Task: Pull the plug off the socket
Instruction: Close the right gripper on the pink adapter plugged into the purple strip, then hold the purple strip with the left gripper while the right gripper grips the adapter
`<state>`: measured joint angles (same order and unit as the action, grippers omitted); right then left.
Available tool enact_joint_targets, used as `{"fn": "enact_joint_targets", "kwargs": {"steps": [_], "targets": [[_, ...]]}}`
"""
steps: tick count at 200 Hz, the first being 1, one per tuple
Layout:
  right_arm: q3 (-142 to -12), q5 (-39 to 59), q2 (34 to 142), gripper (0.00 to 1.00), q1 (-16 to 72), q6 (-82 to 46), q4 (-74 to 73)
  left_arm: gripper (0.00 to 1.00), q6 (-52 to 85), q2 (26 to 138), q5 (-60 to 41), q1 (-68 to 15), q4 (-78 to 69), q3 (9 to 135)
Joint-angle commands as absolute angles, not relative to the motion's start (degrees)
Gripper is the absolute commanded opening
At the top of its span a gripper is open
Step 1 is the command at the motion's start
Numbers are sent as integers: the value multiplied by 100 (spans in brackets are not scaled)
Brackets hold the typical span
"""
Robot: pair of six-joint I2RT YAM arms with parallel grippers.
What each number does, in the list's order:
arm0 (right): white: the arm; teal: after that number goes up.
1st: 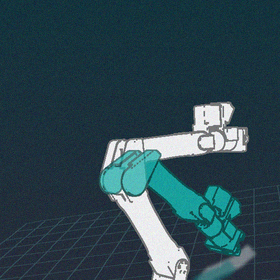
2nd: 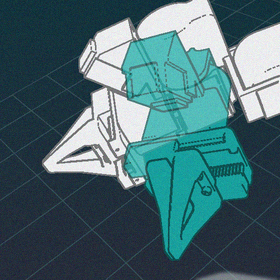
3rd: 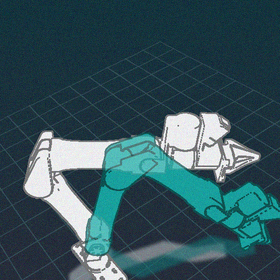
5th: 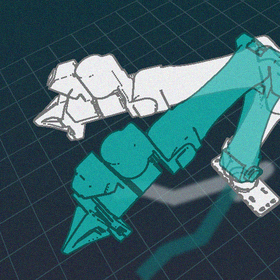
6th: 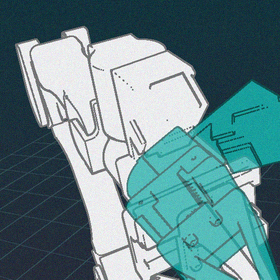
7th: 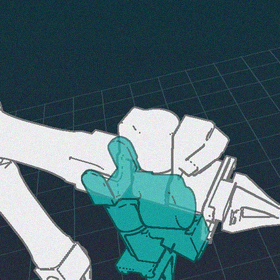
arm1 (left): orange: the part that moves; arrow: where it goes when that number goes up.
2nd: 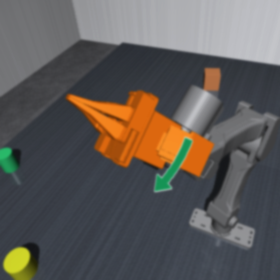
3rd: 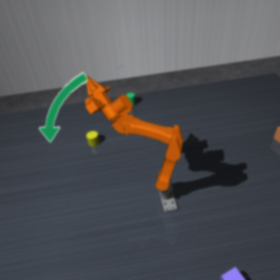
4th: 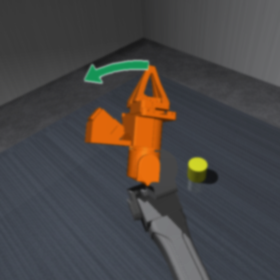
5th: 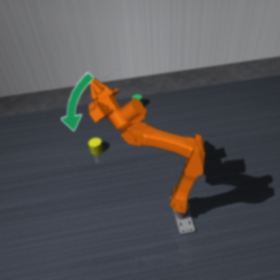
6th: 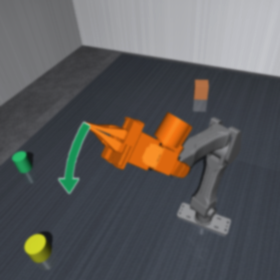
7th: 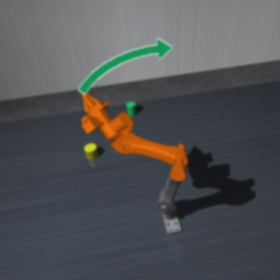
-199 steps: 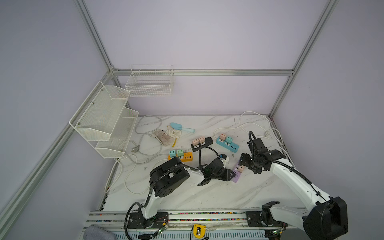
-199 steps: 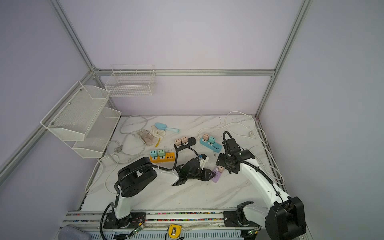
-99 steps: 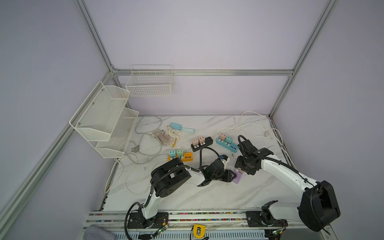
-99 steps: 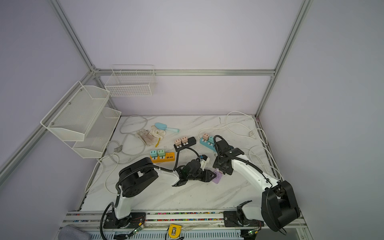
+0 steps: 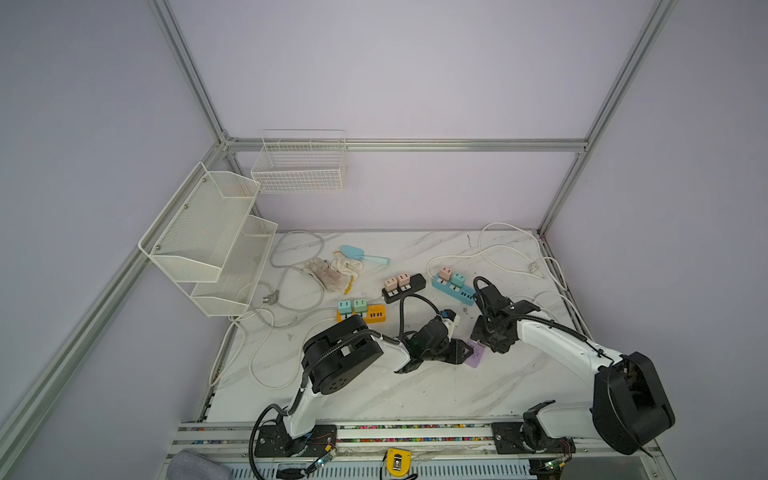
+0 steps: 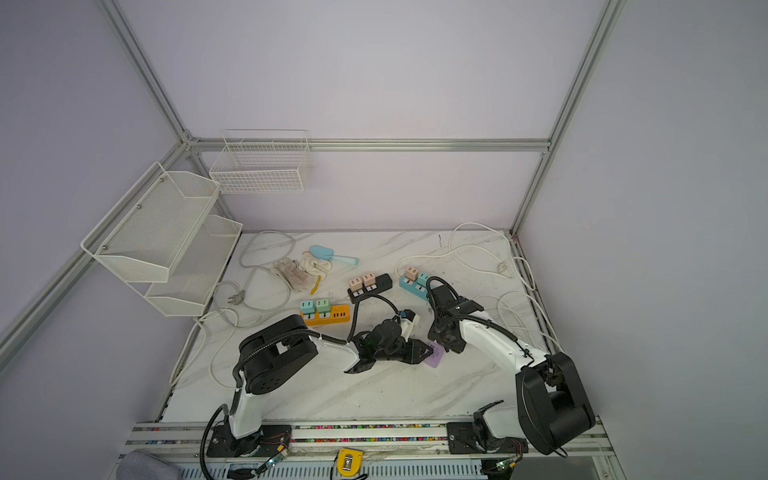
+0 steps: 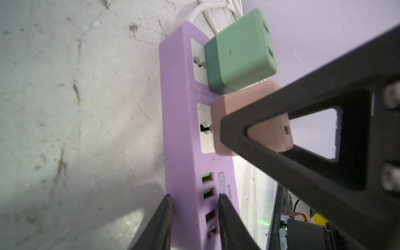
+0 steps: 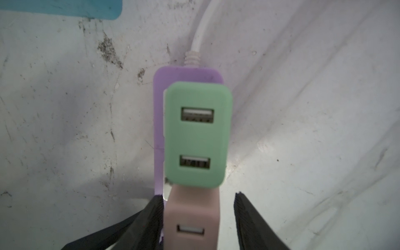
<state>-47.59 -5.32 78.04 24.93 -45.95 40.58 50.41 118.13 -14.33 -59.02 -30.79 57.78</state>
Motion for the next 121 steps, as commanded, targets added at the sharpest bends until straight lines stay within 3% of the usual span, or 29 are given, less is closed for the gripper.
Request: {"fn": "enact_joint_targets", "kwargs": {"steps": [1, 47, 121], "targets": [[-4711, -597, 7840, 52, 2515, -4617, 3842, 34, 5075, 11857, -1343, -5960, -2931, 5658], [-4681, -616, 8120, 47, 2520, -4483, 3744, 33, 5141, 11864, -1116, -5966, -2476, 5678], [-4781, -926, 8163, 48, 2516, -4559, 4052, 32, 5164, 11848, -1107, -5964, -2299, 5566]]}}
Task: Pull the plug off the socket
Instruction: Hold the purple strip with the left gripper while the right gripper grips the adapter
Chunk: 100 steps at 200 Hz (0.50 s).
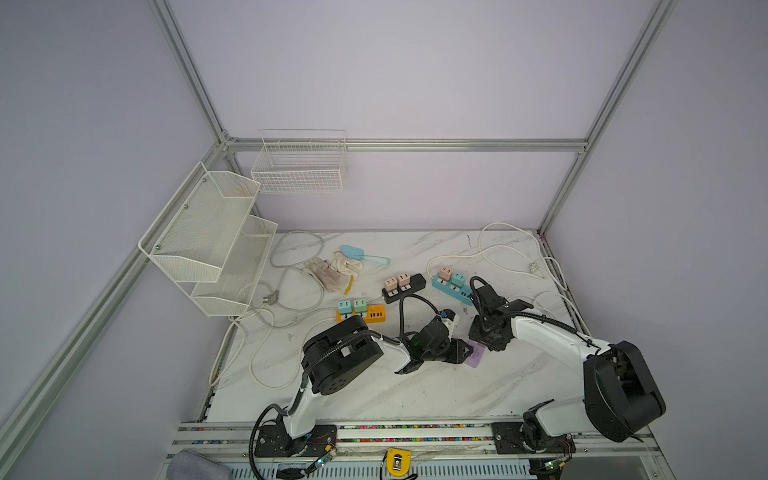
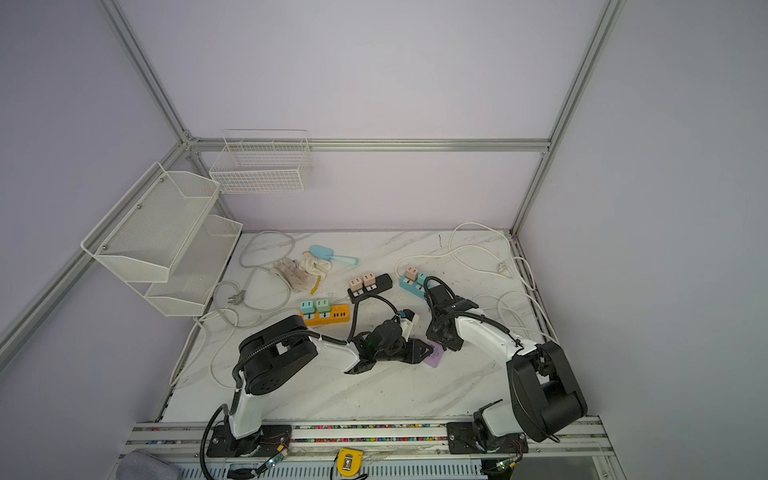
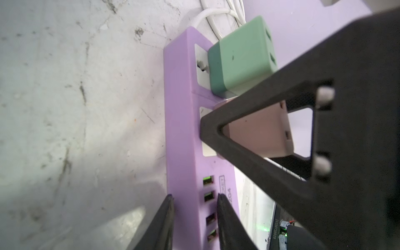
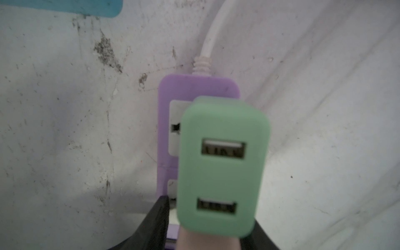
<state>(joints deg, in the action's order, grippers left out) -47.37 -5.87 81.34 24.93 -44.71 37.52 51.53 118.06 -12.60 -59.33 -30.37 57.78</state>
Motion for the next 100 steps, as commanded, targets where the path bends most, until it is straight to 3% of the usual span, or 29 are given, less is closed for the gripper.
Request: {"fn": "enact_joint_targets", "kwargs": {"steps": [1, 100], "targets": [[-4781, -925, 8164, 48, 2519, -4560, 4056, 32, 5166, 11843, -1107, -5966, -2301, 5565], [-4762, -741, 8178, 36, 2519, -4410, 3910, 32, 5089, 11854, -1131, -5982, -2221, 5454]]}}
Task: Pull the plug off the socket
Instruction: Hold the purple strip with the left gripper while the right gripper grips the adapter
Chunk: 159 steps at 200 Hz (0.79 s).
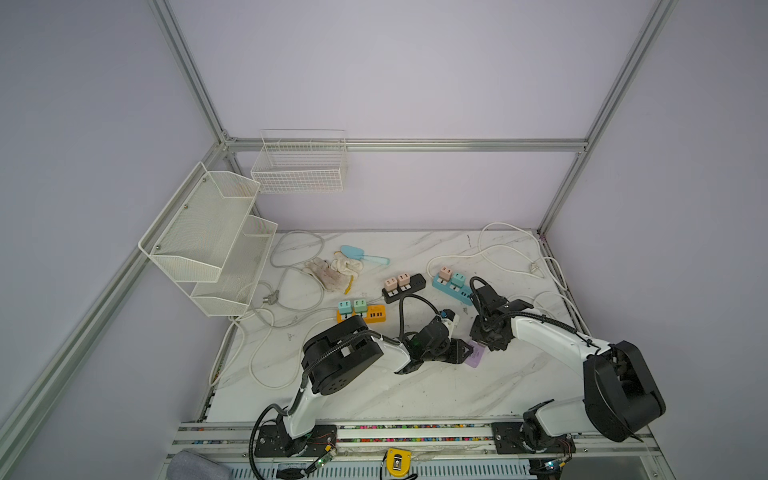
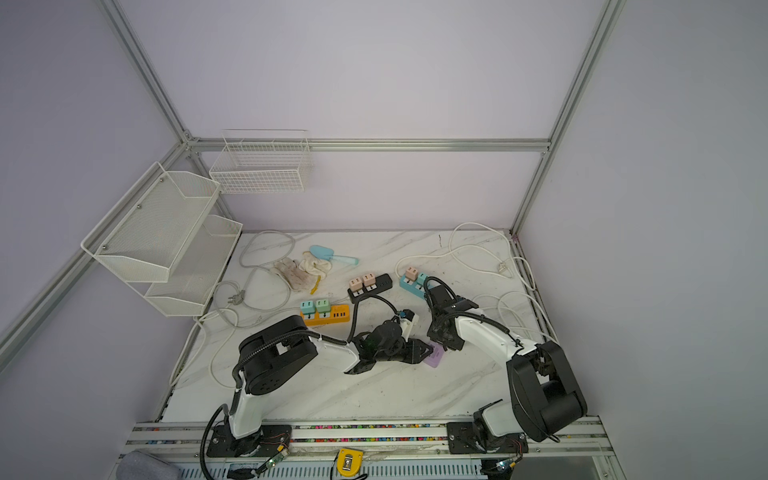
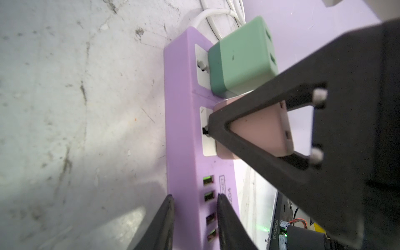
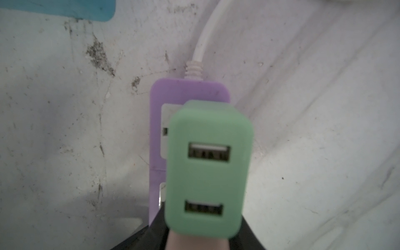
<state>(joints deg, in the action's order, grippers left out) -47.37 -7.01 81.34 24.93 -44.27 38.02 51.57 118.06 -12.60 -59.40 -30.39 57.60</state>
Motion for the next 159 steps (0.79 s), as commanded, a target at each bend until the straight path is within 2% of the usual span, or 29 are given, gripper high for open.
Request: {"fn": "enact_joint_targets", "kwargs": {"steps": [1, 26, 53, 80, 159], "targets": [[-4767, -739, 8180, 36, 2521, -4407, 3906, 32, 5089, 11864, -1128, -5979, -2218, 5451], [-4881, -707, 8238, 27, 2520, -4351, 3933, 32, 5071, 11875, -1134, -5984, -2027, 5469], [-4898, -624, 8198, 27, 2521, -4307, 3901, 32, 5128, 11918, -1159, -5995, -1853, 5469], [-4920, -585, 8184, 21, 2521, -4290, 3976, 32, 5150, 11901, -1092, -6006, -1755, 5379], [-4867, -253, 7982, 18, 2559, -4293, 3890, 30, 5005, 12019, -1351, -6030, -1139, 5687]]}}
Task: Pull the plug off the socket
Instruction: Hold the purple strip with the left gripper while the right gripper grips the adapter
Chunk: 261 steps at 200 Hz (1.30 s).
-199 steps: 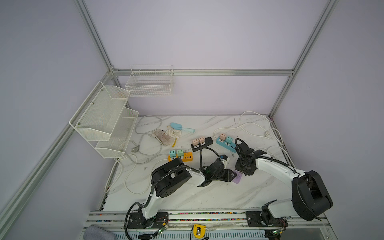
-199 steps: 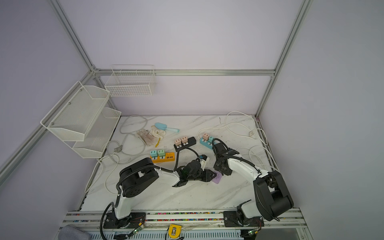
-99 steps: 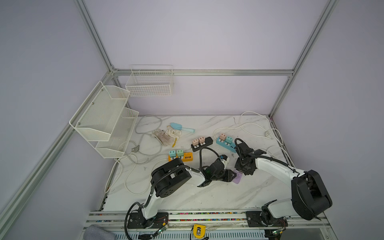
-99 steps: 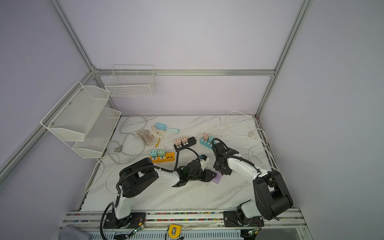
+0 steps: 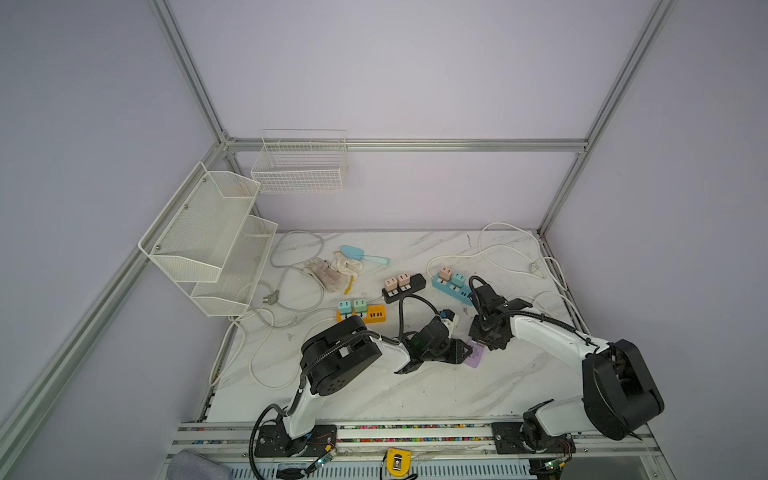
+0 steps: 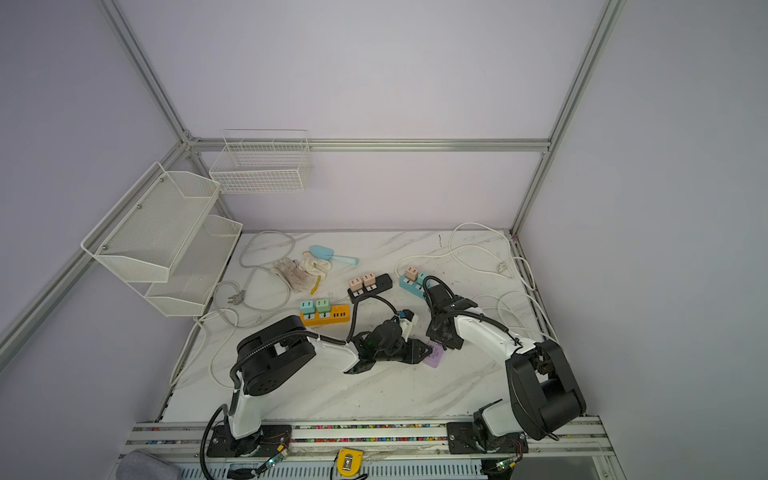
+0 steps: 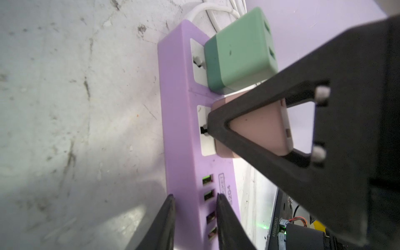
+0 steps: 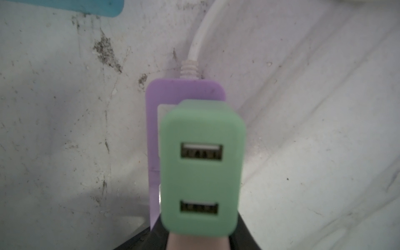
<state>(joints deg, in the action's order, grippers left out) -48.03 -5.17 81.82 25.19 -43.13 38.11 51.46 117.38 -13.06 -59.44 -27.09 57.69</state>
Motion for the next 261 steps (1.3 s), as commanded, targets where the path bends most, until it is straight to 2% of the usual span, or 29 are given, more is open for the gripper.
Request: {"fn": "enact_joint_targets", "kwargs": {"steps": [1, 28, 58, 171, 219, 261], "targets": [[-4864, -254, 7977, 18, 2558, -4300, 3896, 30, 5003, 12017, -1348, -6029, -1136, 5687], [-4816, -513, 7899, 18, 2572, -4334, 3964, 29, 4932, 11986, -1423, -6061, -1087, 5717], [-4886, -251, 7941, 16, 2678, -4413, 3683, 28, 4814, 11963, -1370, -6160, -930, 5830], [-5091, -348, 8146, 16, 2828, -4412, 3786, 26, 4931, 12077, -1386, -6170, -590, 6043], [-5004, -409, 7910, 16, 2801, -4613, 3996, 26, 4948, 12054, -1318, -6172, -494, 6028], [-5431, -721, 8388, 16, 2998, -4588, 4151, 25, 5001, 12114, -1331, -6231, -423, 6178]]}}
